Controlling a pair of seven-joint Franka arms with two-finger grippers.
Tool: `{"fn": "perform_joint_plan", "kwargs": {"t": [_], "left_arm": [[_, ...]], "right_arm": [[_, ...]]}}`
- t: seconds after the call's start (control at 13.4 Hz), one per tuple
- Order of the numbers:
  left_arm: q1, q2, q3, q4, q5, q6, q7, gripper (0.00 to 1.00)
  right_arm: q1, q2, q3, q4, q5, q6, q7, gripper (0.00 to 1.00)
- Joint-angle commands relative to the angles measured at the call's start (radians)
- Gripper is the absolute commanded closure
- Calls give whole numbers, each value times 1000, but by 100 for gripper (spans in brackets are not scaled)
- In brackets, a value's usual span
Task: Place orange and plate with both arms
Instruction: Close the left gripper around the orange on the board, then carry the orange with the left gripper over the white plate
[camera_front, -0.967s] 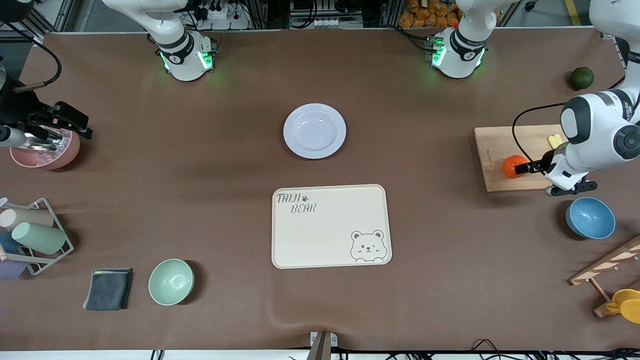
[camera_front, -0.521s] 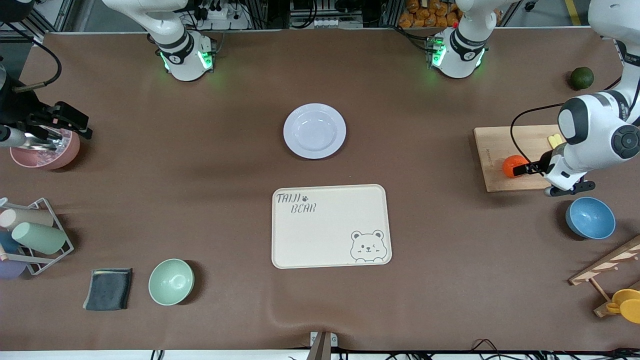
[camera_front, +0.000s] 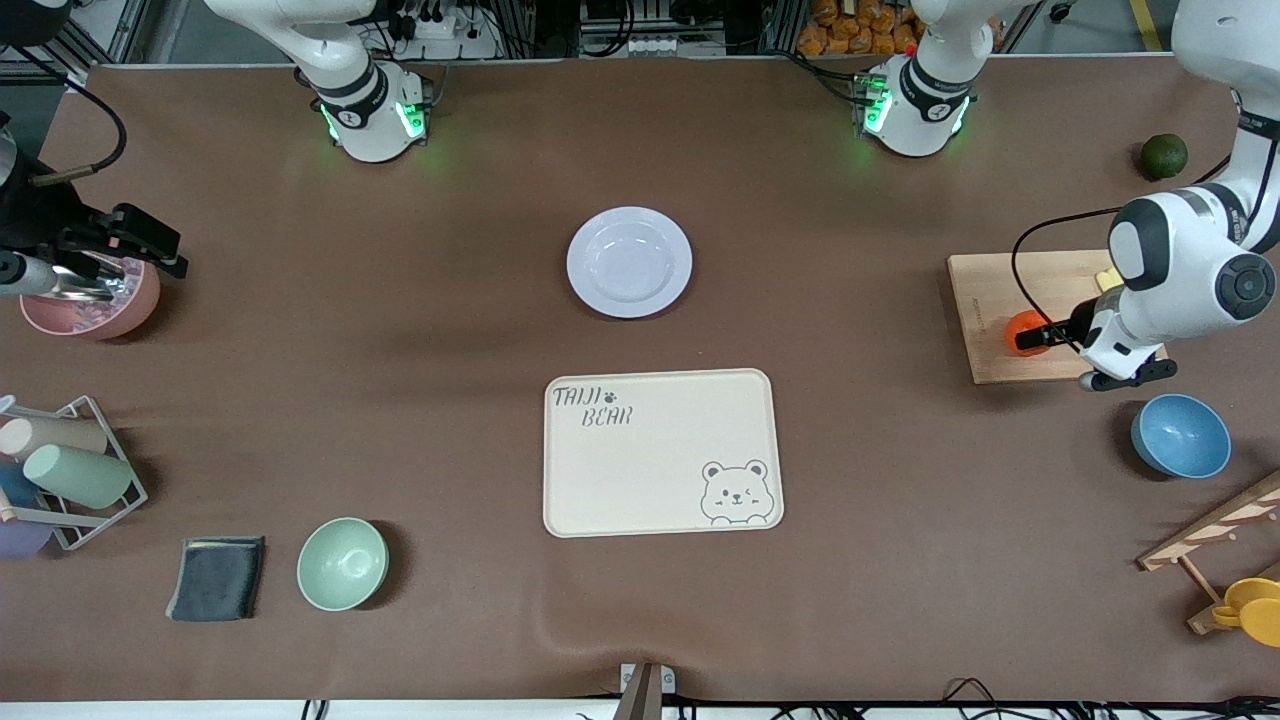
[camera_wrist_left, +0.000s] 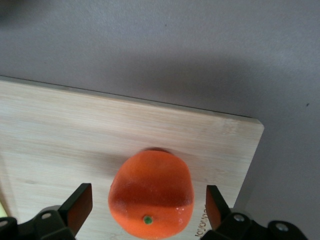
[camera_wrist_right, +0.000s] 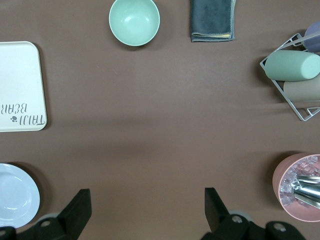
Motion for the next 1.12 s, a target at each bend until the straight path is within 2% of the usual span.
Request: {"fn": "perform_joint_plan", "kwargs": {"t": [0.0, 0.45, 0.74, 0.82, 0.89, 0.97, 1.04], "left_arm": [[12, 12, -12, -4, -15, 16, -8, 0], [12, 44, -12, -1, -15, 17, 7, 1], [9, 47, -13, 2, -15, 16, -3, 63], [6, 39, -22, 2, -15, 13, 0, 83], [8, 26, -53, 6, -15, 2, -2, 89], [8, 3, -88, 11, -18, -22, -6, 90], [9, -28, -128, 28, -21, -64, -8, 97]], "right_arm": [[-10, -3, 18, -17, -1, -4, 6, 0], [27, 6, 16, -36, -1, 1, 6, 0], [27, 15, 16, -37, -1, -4, 8, 0], [26, 15, 16, -45, -1, -4, 6, 0], [23, 15, 16, -50, -1, -5, 6, 0], [23, 15, 16, -65, -1, -4, 6, 0], [23, 15, 16, -67, -1, -5, 8, 0]]}}
